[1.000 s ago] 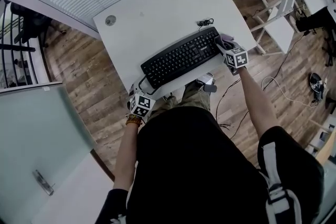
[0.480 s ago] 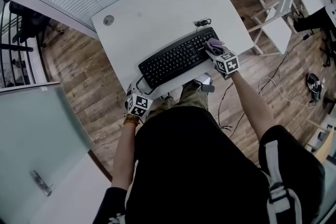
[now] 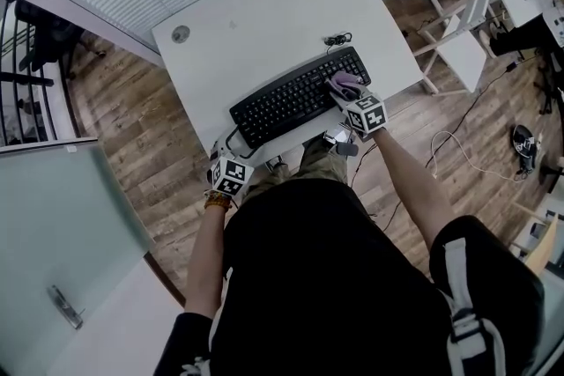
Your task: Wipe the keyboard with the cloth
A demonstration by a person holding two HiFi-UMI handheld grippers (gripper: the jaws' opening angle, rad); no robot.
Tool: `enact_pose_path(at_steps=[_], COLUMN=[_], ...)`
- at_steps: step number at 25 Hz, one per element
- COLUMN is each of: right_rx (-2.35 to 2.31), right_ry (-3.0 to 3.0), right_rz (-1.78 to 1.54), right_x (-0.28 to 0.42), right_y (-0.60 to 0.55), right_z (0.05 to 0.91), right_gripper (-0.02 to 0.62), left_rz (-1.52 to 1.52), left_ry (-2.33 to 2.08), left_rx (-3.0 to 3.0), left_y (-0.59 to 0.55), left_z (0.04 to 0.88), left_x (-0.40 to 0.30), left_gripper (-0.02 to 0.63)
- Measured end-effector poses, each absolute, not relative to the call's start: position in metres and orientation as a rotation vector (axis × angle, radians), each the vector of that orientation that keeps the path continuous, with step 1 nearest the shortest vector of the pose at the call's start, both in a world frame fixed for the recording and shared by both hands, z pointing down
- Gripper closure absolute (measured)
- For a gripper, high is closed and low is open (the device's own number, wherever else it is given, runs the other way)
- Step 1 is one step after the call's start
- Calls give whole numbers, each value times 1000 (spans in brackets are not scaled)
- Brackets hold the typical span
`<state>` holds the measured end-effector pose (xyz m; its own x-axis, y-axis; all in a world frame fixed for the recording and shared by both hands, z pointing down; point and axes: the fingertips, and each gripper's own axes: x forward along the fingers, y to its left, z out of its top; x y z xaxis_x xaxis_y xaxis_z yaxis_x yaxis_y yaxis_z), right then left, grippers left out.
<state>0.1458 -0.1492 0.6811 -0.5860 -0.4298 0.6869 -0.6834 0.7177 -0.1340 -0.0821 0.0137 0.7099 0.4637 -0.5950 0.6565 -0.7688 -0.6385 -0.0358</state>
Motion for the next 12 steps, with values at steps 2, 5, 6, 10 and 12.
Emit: enact_pose_path(at_steps=[2, 5, 6, 10, 12], right_rx=[853, 841, 830, 750, 683], right_ry=[-2282, -2286, -2291, -2313, -2327], right_rz=[525, 533, 536, 538, 536], right_x=[142, 137, 134, 111, 94], right_y=[-148, -143, -141, -124, -112], right_z=[682, 681, 680, 680, 680], right_gripper=[479, 478, 479, 480, 480], left_rz=[940, 934, 935, 934, 935], left_ry=[-1175, -1181, -1181, -1179, -1179], left_rx=[2448, 2449, 2449, 2448, 2447], left_y=[13, 14, 14, 13, 14], left_z=[710, 710, 710, 710, 710], left_x=[-83, -82, -82, -82, -82], left_gripper=[236, 235, 235, 235, 235])
